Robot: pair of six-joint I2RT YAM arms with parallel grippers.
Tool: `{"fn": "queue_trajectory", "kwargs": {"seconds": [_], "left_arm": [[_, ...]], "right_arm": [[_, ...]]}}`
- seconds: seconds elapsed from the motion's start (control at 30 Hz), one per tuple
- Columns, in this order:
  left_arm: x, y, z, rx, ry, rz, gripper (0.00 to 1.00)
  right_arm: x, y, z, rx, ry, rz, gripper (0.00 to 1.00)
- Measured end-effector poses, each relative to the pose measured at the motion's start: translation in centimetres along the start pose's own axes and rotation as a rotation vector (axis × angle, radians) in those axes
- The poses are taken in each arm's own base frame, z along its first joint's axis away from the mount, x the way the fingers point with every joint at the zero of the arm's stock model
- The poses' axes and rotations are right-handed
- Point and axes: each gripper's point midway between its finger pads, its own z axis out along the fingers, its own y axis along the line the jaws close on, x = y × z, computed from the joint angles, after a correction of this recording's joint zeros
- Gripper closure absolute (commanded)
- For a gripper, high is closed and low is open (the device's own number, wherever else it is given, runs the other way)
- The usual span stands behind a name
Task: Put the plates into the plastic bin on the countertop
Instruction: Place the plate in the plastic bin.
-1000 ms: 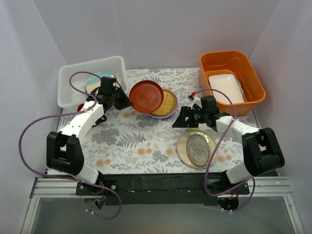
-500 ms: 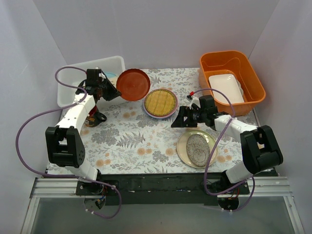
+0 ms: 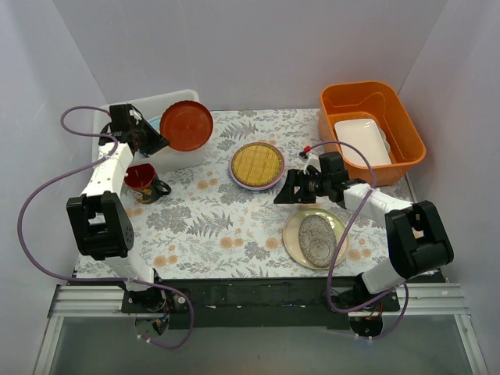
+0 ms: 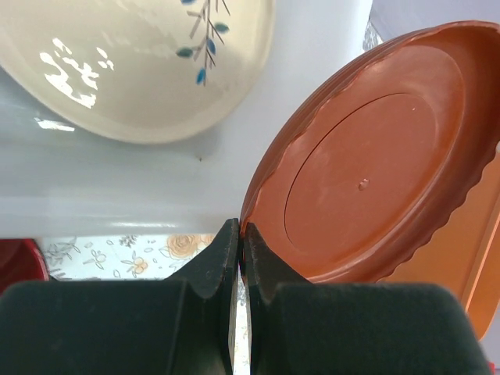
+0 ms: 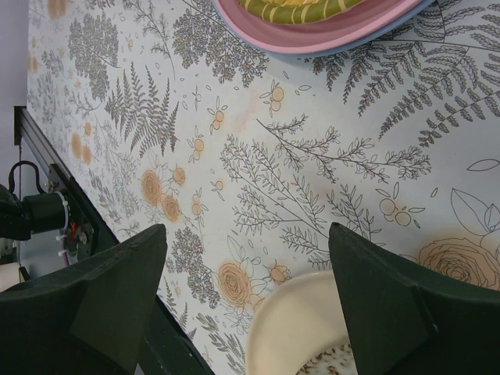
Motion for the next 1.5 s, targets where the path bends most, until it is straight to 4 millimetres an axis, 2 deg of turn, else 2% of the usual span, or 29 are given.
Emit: {"fn": "queue_trajectory", "kwargs": {"seconds": [0.2, 0.47, 0.77, 1.0, 1.5], "left_arm": [[-2.7, 1.4, 0.3, -0.009, -0.030, -0.031, 1.00], [-4.9, 4.2, 1.8, -0.039, -0.024, -0.079, 1.00], [-7.0, 6.3, 1.1, -0.056, -0.048, -0.123, 1.00], [-7.1, 7.0, 1.3, -0.055, -0.040, -0.138, 1.00], [-6.2, 10.4, 5.3, -0.132, 0.024, -0.164, 1.00]], "right_arm": [[0.0, 0.0, 0.0, 0.000, 0.000, 0.000, 0.08], [0.0, -0.3, 0.3, 0.002, 0.006, 0.005, 0.09], [0.1, -0.4, 0.6, 0.001, 0.010, 0.009, 0.09], [-0.3, -0.2, 0.6, -0.003, 0.001, 0.003, 0.09], [-0.5, -0.2, 0.6, -0.005, -0.002, 0.001, 0.09]]}}
